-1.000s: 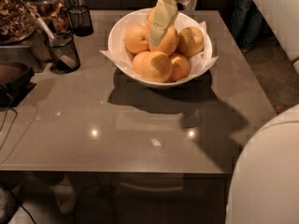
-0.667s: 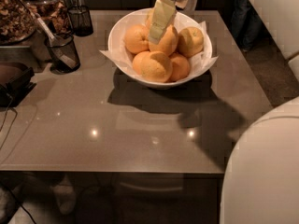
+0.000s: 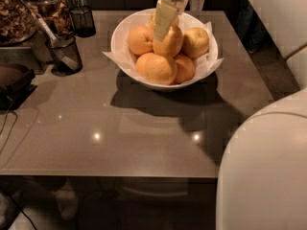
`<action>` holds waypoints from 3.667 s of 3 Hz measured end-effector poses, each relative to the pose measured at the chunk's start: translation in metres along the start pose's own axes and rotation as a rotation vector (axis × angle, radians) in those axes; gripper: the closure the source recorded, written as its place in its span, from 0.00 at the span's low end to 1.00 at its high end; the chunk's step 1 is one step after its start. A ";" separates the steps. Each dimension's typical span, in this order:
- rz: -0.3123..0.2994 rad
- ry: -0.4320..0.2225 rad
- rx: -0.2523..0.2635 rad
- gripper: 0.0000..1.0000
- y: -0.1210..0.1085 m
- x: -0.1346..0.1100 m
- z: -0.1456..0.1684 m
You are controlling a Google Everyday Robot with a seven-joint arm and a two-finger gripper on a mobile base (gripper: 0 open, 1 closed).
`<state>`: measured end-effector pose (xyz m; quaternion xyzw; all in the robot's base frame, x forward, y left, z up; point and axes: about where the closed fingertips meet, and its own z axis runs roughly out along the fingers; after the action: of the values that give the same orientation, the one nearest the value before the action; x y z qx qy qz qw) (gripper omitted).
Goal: Pick orange from white bowl
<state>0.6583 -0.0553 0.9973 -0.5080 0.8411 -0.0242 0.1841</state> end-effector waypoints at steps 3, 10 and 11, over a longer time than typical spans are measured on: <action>-0.001 0.017 -0.027 0.32 -0.006 -0.003 0.018; 0.014 0.027 -0.063 1.00 -0.009 0.009 0.045; -0.009 -0.046 -0.055 1.00 -0.003 0.005 0.019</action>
Offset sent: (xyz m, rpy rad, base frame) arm -0.0033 -0.0081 -0.0114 -0.0379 0.0923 0.0032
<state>0.6652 -0.0588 0.9790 -0.5172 0.8346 0.0098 0.1894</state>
